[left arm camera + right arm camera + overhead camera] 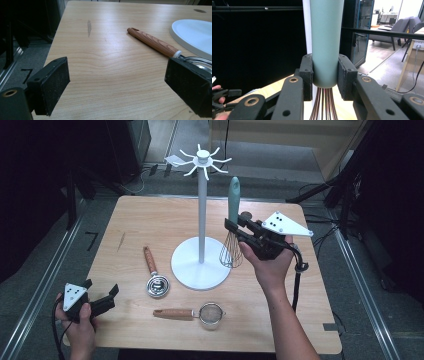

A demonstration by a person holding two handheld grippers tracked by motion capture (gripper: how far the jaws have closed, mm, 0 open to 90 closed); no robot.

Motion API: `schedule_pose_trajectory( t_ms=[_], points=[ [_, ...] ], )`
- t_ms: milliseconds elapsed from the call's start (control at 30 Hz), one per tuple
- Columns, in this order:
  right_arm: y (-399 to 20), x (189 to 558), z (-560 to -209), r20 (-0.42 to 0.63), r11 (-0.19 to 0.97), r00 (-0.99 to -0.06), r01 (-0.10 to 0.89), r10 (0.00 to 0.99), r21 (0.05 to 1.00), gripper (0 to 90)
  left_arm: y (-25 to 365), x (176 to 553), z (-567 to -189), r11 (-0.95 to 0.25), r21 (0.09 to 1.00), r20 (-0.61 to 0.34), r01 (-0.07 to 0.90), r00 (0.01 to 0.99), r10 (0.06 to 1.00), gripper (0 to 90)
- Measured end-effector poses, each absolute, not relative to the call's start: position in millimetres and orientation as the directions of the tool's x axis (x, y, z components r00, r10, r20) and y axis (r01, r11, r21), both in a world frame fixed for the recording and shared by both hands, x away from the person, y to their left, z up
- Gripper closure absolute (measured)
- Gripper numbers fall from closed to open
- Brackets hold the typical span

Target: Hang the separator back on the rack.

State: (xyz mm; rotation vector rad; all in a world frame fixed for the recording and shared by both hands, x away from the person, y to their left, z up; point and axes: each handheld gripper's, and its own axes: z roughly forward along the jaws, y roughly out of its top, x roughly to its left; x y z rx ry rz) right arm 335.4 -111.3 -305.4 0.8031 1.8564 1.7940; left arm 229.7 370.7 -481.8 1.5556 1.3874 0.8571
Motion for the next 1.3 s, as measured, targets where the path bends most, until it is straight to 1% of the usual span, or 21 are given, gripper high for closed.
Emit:
schedule_pose_trajectory(
  t_ms=[233,400,667,800,867,1100,1300],
  points=[
    [-108.8,336.1,-297.6,0.074,-0.006,-0.749,0.092,0.659,0.996,71.1,370.7,230.1,-481.9,-0.012,0.917,-0.049,0.398,0.144,0.988,5.6],
    [-109.3,336.9,-292.4,0.095,-0.033,-0.758,0.096,0.645,0.995,71.0,370.7,230.5,-481.8,-0.016,0.915,-0.047,0.403,0.145,0.988,5.6],
    [-114.3,339.9,-276.9,0.091,-0.027,-0.769,0.095,0.633,0.995,71.0,370.2,230.7,-481.7,-0.018,0.915,-0.042,0.403,0.142,0.989,5.7],
    [-113.8,340.0,-276.3,0.103,-0.029,-0.779,0.109,0.619,0.994,71.0,370.9,230.6,-481.9,-0.008,0.918,-0.053,0.397,0.142,0.988,5.6],
    [-111.8,340.1,-277.2,0.086,-0.015,-0.784,0.098,0.615,0.995,71.0,370.7,230.5,-481.9,-0.011,0.917,-0.05,0.398,0.142,0.989,5.7],
    [-105.1,341.3,-279.2,0.086,0.002,-0.794,0.109,0.602,0.994,71.0,371.1,230.5,-481.9,-0.006,0.918,-0.054,0.397,0.141,0.989,5.6],
    [-101.9,347.0,-280.5,0.111,-0.001,-0.806,0.135,0.581,0.991,71.1,371.2,230.7,-481.9,-0.008,0.917,-0.053,0.399,0.142,0.988,5.6]
  ],
)
